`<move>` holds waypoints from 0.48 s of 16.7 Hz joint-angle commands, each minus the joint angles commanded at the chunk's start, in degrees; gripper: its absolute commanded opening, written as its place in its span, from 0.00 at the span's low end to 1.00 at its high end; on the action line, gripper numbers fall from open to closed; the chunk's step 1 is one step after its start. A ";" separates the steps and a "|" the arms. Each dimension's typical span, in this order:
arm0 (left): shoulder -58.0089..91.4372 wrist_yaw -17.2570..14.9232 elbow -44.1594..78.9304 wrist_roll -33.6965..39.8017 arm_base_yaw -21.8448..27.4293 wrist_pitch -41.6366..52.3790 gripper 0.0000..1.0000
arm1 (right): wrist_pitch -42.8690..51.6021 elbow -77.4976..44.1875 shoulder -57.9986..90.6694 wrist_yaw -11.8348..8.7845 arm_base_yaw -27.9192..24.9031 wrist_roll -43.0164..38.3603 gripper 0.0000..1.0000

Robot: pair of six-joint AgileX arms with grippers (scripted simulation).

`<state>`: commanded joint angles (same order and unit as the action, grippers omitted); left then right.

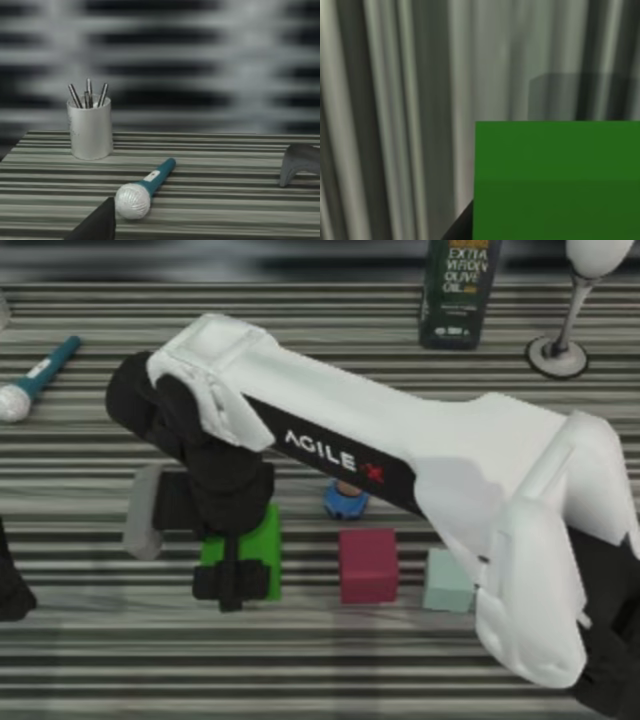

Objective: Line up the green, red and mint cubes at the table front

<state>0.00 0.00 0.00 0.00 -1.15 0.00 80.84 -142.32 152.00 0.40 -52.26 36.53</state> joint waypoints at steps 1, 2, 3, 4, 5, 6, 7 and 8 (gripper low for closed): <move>0.00 0.00 0.00 0.00 0.00 0.00 1.00 | -2.09 2.73 -0.64 0.00 -0.05 0.02 0.00; 0.00 0.00 0.00 0.00 0.00 0.00 1.00 | -3.86 4.84 -1.18 0.01 -0.10 0.04 0.00; 0.00 0.00 0.00 0.00 0.00 0.00 1.00 | -5.22 6.34 -1.60 0.02 -0.15 0.05 0.00; 0.00 0.00 0.00 0.00 0.00 0.00 1.00 | -6.07 7.22 -1.85 0.04 -0.19 0.07 0.00; 0.00 0.00 0.00 0.00 0.00 0.00 1.00 | -6.33 7.49 -1.92 0.04 -0.20 0.08 0.00; 0.00 0.00 0.00 0.00 0.00 0.00 1.00 | -6.33 7.49 -1.92 0.04 -0.20 0.08 0.00; 0.00 0.00 0.00 0.00 0.00 0.00 1.00 | -6.33 7.49 -1.92 0.04 -0.20 0.08 0.00; 0.00 0.00 0.00 0.00 0.00 0.00 1.00 | -6.33 7.49 -1.92 0.04 -0.20 0.08 0.00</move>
<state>0.00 0.00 0.00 0.00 -1.15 0.00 74.50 -134.83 150.09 0.44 -52.46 36.61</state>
